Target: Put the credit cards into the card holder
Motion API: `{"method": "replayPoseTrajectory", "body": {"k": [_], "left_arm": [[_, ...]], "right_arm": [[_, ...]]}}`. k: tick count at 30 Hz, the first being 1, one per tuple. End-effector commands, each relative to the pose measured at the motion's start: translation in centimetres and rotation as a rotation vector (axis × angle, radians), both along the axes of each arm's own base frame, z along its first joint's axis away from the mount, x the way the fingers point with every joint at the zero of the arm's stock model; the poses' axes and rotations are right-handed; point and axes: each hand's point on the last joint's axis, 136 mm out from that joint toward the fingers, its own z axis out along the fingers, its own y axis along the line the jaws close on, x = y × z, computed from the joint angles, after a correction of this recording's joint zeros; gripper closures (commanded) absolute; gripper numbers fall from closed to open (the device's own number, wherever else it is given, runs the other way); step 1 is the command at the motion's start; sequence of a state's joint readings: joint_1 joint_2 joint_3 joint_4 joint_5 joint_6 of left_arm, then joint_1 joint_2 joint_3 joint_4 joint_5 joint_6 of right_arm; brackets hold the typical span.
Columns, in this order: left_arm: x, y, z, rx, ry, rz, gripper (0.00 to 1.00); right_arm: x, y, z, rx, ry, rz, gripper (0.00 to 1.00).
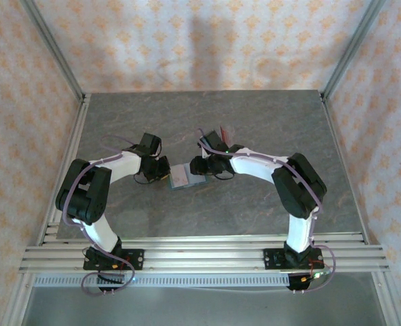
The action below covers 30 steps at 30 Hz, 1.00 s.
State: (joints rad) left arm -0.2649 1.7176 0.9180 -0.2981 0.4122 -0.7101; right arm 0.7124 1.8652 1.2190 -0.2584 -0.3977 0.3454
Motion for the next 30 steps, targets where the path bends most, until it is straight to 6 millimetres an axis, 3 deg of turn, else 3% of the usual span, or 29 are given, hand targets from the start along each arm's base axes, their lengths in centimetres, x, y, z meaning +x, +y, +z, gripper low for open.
{"method": "replayPoseTrajectory", "body": {"k": [1,19,30], "left_arm": [[-1.9,-0.1,-2.4,0.035,0.084,-0.015,0.97],[-1.9,0.0,-2.2,0.039,0.085,-0.013,0.97],[-1.9,-0.1,-2.4,0.037,0.087,-0.014,0.97]], "right_arm": [[-0.9,-0.9,-1.2,-0.037,0.05,-0.013,0.59],[-1.9,-0.3,-2.8,-0.016,0.124,0.008,0.6],[-1.8,-1.3,-2.9,-0.068,0.111,-0.013,0.6]]}}
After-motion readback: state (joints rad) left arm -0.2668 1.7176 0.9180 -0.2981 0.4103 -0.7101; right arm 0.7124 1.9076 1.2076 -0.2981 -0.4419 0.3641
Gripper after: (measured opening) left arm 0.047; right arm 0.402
